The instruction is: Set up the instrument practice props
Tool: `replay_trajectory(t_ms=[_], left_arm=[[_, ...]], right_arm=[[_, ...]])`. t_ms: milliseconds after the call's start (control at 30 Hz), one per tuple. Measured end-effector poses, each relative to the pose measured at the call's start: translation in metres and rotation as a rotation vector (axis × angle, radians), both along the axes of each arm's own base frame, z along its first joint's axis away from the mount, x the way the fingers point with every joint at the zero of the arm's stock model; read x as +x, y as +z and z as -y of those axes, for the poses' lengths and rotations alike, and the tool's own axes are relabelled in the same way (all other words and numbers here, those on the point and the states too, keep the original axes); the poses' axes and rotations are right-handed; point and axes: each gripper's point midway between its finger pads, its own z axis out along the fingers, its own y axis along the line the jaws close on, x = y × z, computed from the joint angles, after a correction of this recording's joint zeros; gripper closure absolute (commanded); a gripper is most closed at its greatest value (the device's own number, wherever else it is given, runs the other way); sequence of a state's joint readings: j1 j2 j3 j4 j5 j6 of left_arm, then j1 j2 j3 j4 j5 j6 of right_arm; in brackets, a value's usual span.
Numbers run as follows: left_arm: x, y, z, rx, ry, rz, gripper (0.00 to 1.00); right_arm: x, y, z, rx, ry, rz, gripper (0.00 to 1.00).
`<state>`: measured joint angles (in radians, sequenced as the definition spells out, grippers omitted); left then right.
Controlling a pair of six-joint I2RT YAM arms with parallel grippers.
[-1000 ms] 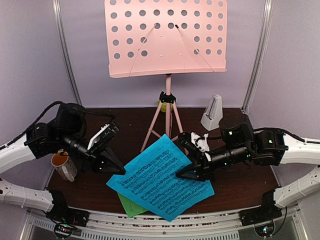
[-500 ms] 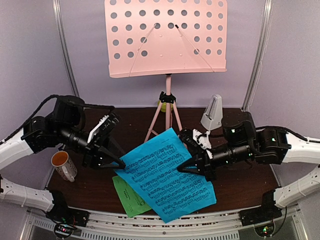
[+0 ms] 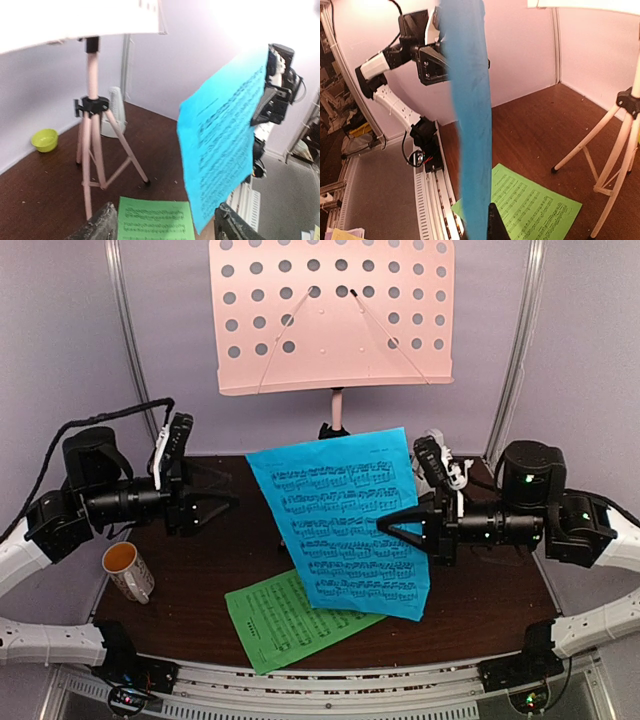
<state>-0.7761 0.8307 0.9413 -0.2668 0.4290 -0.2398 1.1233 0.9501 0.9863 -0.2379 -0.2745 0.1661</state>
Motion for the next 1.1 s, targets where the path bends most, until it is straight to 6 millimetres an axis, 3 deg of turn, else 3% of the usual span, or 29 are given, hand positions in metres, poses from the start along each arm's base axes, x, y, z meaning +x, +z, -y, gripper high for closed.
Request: replay_trajectory(t_ms=[100,200,367,500,567,767,1100], left_arm=[[0.018,0.018,-0.008,-0.049,0.09,0.044,0.35],[0.023,0.05,-0.004,-0.074,0.116,0.108,0.35],[0.031,0.145,0.001,-0.154,0.192,0.283,0.36],[0.046,0.195,-0.012,-0.19,0.313,0.38,0.35],[0.055,0.212,-0.014,-0.188,0.367,0.407,0.35],[0.089,0.238,0.004,-0.142,0.447,0.448,0.35],[0.145,0.214,0.054,0.024,0.482,0.45,0.37]], right_arm=[[0.008,0.028,0.012,0.067,-0.054,0.023,1.0],[0.015,0.066,0.024,0.151,-0.101,0.06,1.0],[0.032,0.139,0.051,0.288,-0.208,0.131,1.0],[0.042,0.182,0.071,0.369,-0.275,0.177,1.0],[0.047,0.193,0.077,0.389,-0.302,0.191,1.0],[0.073,0.21,0.08,0.399,-0.376,0.217,1.0],[0.109,0.231,0.07,0.397,-0.424,0.247,1.0]])
